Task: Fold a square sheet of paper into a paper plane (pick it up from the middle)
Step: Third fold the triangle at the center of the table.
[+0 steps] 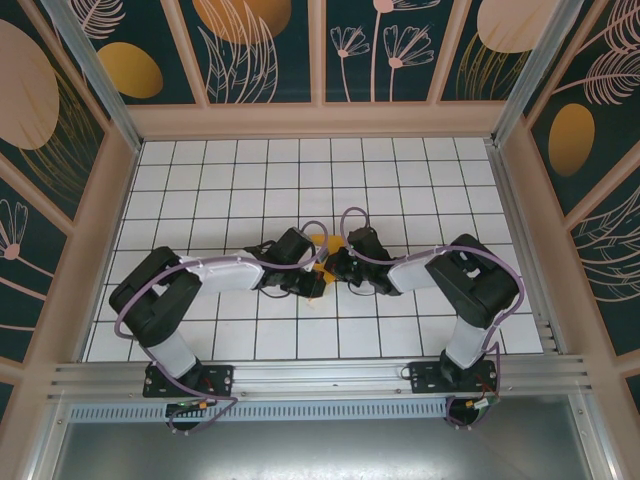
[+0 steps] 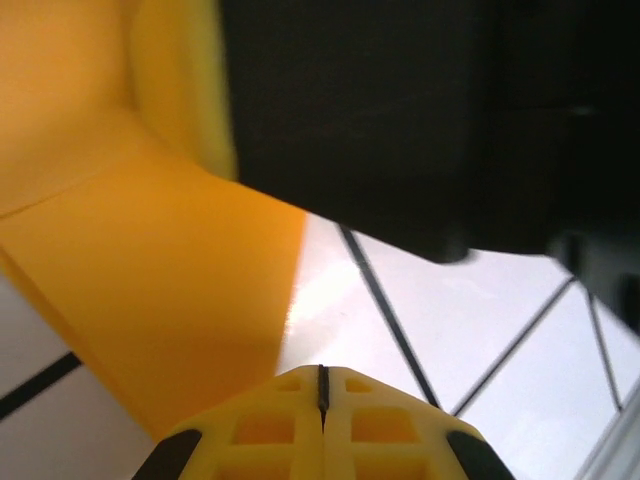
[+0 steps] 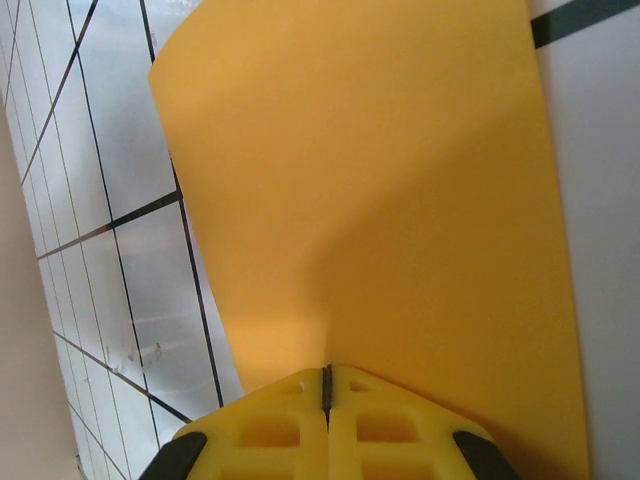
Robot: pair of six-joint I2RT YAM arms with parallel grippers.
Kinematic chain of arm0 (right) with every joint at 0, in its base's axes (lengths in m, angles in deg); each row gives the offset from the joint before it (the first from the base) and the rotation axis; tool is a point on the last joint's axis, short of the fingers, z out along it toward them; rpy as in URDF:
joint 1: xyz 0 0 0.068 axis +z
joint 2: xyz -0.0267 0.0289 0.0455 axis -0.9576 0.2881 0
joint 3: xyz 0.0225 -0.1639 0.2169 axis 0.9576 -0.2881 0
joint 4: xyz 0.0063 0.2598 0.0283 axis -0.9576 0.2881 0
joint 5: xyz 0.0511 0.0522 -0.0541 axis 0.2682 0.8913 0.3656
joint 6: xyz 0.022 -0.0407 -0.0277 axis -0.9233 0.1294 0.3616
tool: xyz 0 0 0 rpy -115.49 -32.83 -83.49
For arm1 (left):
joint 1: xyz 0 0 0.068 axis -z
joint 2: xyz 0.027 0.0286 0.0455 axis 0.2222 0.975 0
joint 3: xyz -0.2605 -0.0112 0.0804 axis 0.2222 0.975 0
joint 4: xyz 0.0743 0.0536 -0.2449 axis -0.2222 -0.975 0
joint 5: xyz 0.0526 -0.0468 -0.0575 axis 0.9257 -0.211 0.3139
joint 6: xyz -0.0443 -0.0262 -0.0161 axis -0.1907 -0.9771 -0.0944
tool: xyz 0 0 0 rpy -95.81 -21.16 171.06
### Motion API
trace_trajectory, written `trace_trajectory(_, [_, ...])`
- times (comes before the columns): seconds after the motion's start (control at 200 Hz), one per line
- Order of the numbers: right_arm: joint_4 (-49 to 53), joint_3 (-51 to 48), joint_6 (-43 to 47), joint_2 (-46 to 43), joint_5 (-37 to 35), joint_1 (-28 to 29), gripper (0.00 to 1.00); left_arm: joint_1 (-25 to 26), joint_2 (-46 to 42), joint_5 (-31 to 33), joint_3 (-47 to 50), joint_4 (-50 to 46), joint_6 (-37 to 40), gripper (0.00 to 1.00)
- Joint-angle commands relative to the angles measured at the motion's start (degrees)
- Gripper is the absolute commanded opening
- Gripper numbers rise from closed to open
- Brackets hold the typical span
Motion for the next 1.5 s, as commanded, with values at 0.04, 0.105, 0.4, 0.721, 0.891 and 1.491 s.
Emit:
trace_trajectory(0.04, [4.78, -1.58, 0.29, 1.64, -1.22, 0.89, 0.00, -0.15, 2.84, 5.57, -1.36, -1.30, 0.63, 0.00])
trace_trajectory(0.105, [5.31, -1.32, 0.62, 1.52, -1.49, 0.84, 0.00, -0.19, 3.79, 6.70, -1.05, -1.64, 0.55, 0.00])
trace_trajectory(0.4, [8.58, 0.70, 2.75, 1.55, -2.39, 0.83, 0.00, -0.13, 1.52, 4.80, 2.39, -1.17, 0.11, 0.00])
trace_trajectory(0.721, [10.51, 1.47, 3.58, 1.82, -3.07, 0.84, 0.00, -1.36, -1.38, 3.15, 4.63, -1.56, -1.90, 0.00])
trace_trajectory(0.891, [10.86, 1.37, 3.65, 1.68, -3.35, 0.76, 0.00, -1.44, 0.21, 3.15, 5.52, -2.39, -2.69, 0.00])
trace_trajectory(1.491, [12.10, 1.85, 4.11, 1.78, -3.62, 0.62, 0.00, -1.44, -2.81, 5.82, 9.49, -5.98, -7.74, 0.00])
